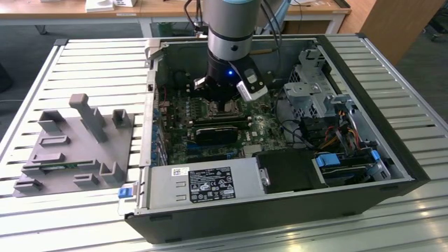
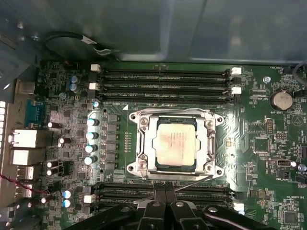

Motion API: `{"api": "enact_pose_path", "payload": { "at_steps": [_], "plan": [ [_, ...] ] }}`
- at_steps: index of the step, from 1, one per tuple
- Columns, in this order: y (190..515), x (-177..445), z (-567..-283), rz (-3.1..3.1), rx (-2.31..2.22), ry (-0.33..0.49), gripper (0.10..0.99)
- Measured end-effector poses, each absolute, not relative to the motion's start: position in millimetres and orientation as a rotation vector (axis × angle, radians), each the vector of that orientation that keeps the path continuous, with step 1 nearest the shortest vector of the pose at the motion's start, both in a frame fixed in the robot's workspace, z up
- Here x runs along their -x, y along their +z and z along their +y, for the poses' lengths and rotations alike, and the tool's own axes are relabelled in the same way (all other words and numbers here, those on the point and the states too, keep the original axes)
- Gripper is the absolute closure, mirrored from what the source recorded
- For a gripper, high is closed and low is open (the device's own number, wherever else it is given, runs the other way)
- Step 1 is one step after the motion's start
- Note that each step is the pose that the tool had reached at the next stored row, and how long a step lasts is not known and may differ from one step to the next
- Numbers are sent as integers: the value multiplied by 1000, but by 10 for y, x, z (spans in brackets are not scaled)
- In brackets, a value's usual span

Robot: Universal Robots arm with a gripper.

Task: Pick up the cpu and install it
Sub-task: 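Install the second cpu locking lever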

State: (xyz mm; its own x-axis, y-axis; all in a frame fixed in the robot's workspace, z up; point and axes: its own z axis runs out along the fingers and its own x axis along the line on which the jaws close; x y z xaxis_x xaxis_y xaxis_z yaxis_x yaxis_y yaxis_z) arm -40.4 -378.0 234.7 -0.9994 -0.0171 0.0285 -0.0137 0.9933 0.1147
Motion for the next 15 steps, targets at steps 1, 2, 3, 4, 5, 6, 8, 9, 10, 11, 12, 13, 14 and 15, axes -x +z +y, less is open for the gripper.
{"api": "enact_pose_path", "payload": {
  "at_steps": [1,2,3,4,5,6,8,9,10,11,12,13,14,15],
  "plan": [
    [2347,404,-3789,-3106,-24,-188,980],
    [2347,405,-3799,-3106,-24,-196,980],
    [2346,405,-3809,-3106,-24,-200,980],
    [2346,405,-3817,-3106,-24,-202,980],
    [2345,405,-3824,-3106,-24,-203,980],
    [2344,406,-3831,-3105,-24,-204,980],
    [2344,408,-3837,-3105,-24,-207,980],
    [2343,407,-3837,-3105,-24,-208,980],
    [2343,407,-3837,-3105,-24,-208,980],
    [2343,407,-3837,-3105,-24,-209,980],
    [2343,407,-3838,-3105,-24,-209,980],
    [2343,407,-3840,-3105,-24,-210,980],
    [2343,407,-3844,-3105,-25,-214,980],
    [2342,407,-3850,-3104,-25,-224,980]
  ]
}}
